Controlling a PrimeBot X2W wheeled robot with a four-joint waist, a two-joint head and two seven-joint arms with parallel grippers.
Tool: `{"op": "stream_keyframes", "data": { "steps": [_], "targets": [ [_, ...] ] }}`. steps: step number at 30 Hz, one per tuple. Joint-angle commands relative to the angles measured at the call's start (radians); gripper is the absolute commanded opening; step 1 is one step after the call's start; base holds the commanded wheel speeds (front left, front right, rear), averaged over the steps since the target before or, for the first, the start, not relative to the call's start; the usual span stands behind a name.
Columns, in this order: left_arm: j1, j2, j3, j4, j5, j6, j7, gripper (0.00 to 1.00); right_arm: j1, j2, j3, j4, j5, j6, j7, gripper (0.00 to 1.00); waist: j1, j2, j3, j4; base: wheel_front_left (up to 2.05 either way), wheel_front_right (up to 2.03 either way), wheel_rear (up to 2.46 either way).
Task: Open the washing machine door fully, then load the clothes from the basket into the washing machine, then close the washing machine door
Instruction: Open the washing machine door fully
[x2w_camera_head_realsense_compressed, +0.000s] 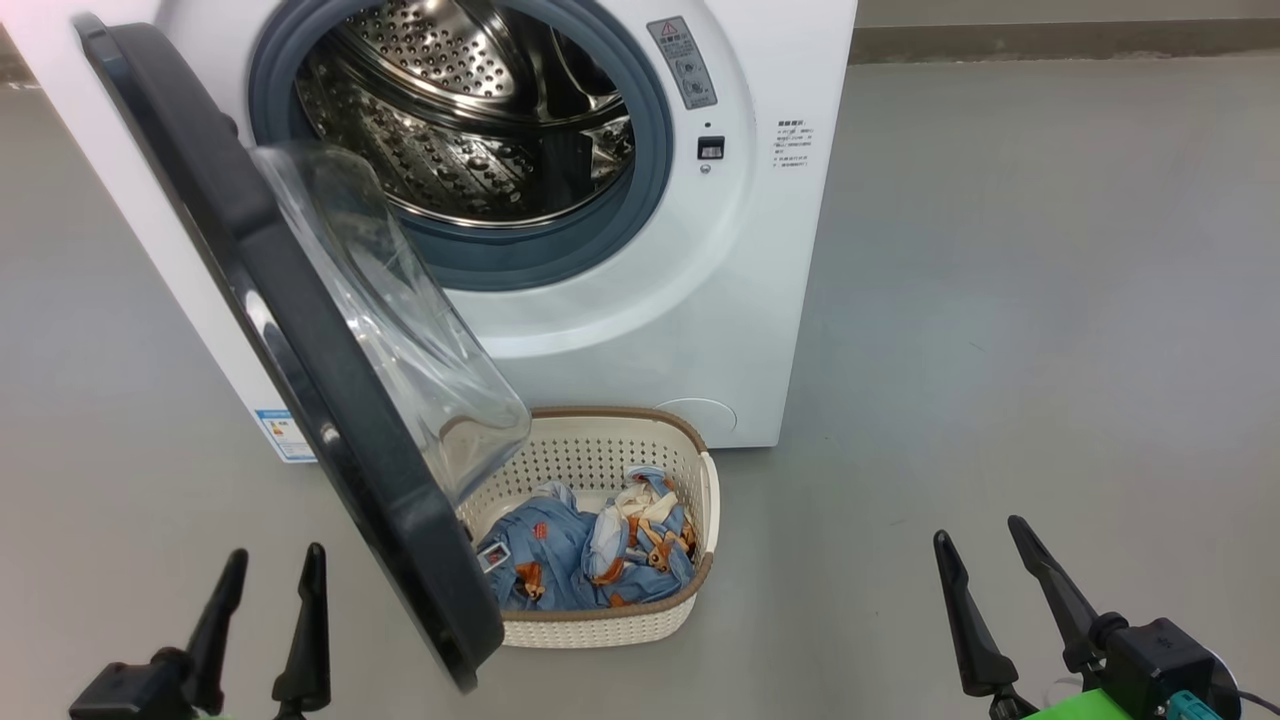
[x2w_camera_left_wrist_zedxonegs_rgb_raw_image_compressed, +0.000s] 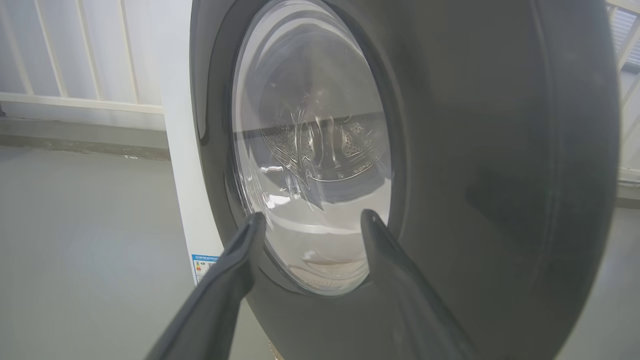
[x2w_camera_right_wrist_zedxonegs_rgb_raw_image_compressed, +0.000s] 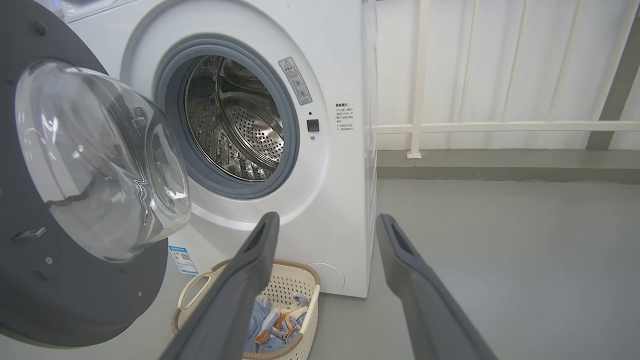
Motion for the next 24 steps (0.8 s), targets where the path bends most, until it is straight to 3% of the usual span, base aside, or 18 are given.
{"op": "stream_keyframes", "data": {
  "steps": [1,15,24],
  "targets": [
    [-0.017,0.015,0.028,-0.016,0.005,-0.002,-0.005,0.0,-0.026,-0.003,0.024,-0.02,0.0,0.009,-0.012,1.0,0.0,0.0,-0.002,0.0,0.0,0.0,0.0],
    [-0.021,0.019,0.022,-0.014,-0.013,-0.002,-0.005,0.0,-0.026,-0.003,0.026,-0.011,0.002,0.009,-0.012,1.0,0.0,0.0,-0.003,0.005,0.0,0.0,0.0],
    [-0.06,-0.016,0.154,-0.234,0.034,-0.002,-0.005,0.0,-0.027,-0.003,0.021,-0.007,0.009,0.009,-0.012,1.0,0.0,0.0,0.002,0.009,0.0,0.0,0.0]
  ]
}}
